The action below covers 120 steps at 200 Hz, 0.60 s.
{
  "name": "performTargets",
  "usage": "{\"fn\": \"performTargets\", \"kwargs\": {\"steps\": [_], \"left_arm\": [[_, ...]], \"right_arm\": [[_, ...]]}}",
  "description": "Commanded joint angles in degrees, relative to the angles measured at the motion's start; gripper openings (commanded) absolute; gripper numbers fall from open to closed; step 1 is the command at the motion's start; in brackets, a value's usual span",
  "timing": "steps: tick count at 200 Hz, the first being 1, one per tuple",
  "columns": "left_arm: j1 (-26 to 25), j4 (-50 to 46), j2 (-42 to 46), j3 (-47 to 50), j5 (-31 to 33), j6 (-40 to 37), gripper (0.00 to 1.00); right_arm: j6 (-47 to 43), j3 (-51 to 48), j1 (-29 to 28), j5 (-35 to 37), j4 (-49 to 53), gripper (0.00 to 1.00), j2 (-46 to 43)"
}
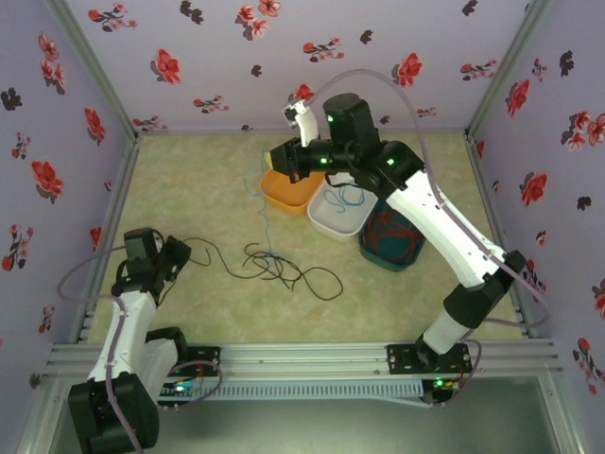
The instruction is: Untangle the cables
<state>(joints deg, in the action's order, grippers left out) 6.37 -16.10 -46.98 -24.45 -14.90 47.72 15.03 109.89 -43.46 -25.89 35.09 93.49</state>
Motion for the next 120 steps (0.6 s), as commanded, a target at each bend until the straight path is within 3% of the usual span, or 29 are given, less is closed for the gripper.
{"fn": "performTargets", "kwargs": {"steps": [1, 36, 79, 120], "left_arm": [[-4.2, 3.1, 1.2, -1.4, -2.8, -0.4, 0.06], [-11.8, 9.3, 2.7, 2.2, -1.3, 2.0, 0.25], [-24.4, 15.3, 4.1, 5.6, 8.4, 2.3, 0.66], [-39.6, 26.4, -4.8, 6.4, 17.3, -1.2, 0.86]], "right_arm": [[0.1, 2.1, 0.0, 5.0, 2.7, 0.00, -0.9], [1.7, 0.5, 1.2, 9.4, 3.2, 0.00, -1.0], [4.3, -1.9, 2.7, 10.1, 1.4, 0.00, -0.9], [6.6, -2.6, 3.3, 10.2, -0.3, 0.00, -0.7]]}}
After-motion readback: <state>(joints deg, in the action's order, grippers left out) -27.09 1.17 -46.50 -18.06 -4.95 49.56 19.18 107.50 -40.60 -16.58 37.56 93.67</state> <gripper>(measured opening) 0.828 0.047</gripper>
